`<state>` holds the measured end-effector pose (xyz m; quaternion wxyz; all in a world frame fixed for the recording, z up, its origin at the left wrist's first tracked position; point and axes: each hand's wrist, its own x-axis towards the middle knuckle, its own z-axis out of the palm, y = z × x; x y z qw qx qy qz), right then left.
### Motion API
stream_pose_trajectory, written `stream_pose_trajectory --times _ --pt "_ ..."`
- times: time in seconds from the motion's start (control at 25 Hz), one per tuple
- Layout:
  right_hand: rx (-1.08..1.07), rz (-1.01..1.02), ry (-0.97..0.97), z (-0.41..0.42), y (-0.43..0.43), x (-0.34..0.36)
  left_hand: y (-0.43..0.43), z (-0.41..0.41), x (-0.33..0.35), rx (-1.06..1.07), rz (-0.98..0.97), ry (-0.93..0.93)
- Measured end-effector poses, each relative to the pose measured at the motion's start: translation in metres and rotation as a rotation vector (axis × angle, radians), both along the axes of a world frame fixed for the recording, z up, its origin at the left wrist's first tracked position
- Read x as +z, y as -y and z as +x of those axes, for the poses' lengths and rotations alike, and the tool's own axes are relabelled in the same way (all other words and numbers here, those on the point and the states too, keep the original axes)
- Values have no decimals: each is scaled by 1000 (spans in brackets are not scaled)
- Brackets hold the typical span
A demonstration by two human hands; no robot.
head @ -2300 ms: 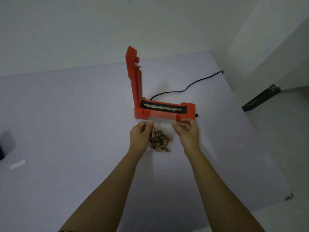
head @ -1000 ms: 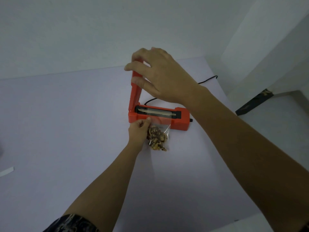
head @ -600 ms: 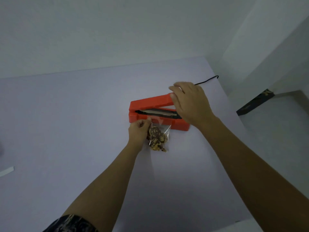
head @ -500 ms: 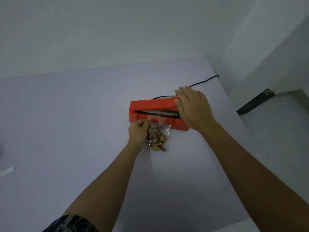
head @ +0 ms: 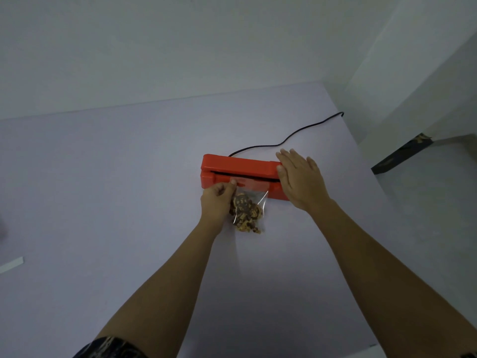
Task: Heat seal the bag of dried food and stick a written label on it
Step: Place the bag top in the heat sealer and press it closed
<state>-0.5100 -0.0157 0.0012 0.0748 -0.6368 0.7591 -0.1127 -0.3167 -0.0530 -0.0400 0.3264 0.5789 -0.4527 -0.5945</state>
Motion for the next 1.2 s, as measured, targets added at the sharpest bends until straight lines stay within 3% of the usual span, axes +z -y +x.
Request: stream_pose_trajectory --times 0.64,1.2 --pt "-13 -54 38 2 4 -12 -6 11 -21 -198 -14 2" --pt "-2 -51 65 0 5 -14 -2 9 -22 -162 57 -50"
